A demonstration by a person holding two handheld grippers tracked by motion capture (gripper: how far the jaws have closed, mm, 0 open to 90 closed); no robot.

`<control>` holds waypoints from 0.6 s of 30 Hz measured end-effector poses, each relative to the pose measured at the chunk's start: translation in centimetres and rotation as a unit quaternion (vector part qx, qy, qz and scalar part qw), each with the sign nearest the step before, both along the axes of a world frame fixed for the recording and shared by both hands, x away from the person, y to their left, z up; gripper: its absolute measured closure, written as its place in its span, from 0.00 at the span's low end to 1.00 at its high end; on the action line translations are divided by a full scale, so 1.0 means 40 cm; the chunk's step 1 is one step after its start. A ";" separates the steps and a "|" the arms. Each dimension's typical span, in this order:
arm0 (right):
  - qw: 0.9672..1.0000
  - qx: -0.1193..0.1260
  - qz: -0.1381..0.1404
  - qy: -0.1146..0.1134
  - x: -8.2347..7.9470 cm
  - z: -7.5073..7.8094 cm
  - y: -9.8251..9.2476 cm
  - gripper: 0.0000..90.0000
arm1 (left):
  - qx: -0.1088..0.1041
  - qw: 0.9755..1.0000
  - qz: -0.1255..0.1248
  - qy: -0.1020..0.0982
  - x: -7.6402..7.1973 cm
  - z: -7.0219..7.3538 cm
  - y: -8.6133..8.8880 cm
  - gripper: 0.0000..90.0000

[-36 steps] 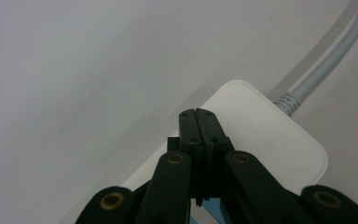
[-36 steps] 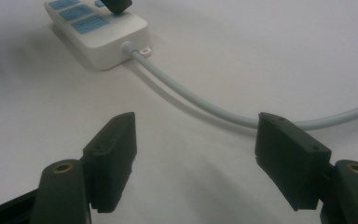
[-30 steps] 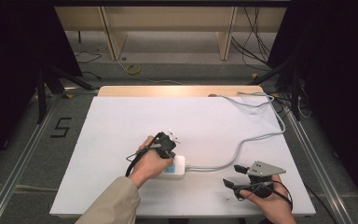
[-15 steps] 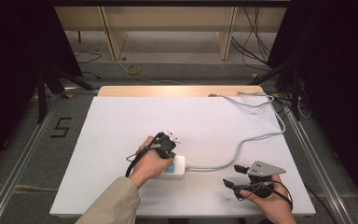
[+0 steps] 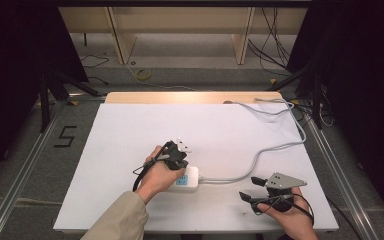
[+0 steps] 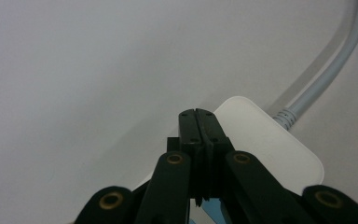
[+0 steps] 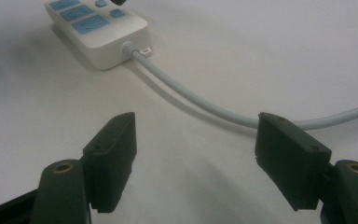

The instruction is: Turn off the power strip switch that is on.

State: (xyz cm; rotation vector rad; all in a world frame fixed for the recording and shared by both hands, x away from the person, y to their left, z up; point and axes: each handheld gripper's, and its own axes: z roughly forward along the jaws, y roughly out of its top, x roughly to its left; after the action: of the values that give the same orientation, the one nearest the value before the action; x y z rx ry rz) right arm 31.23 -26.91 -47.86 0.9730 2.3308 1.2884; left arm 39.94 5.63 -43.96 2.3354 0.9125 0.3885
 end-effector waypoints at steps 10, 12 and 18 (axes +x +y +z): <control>1.000 -0.002 0.002 -0.001 0.000 0.000 0.000 0.34 | -0.043 0.999 0.006 -0.031 -0.021 0.035 0.050 0.90; 1.000 -0.002 0.002 -0.001 0.000 0.000 0.001 0.34 | -0.050 0.998 0.008 -0.037 -0.026 0.037 0.061 0.87; 1.000 -0.002 0.002 -0.001 0.000 -0.001 0.001 0.34 | -0.090 0.994 0.000 -0.054 -0.037 0.036 0.094 0.71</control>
State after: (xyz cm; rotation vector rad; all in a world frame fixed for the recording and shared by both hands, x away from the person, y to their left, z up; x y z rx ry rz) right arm 31.25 -26.89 -47.90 0.9667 2.3338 1.2859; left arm 38.44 9.38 -42.54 2.1290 0.8598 0.4116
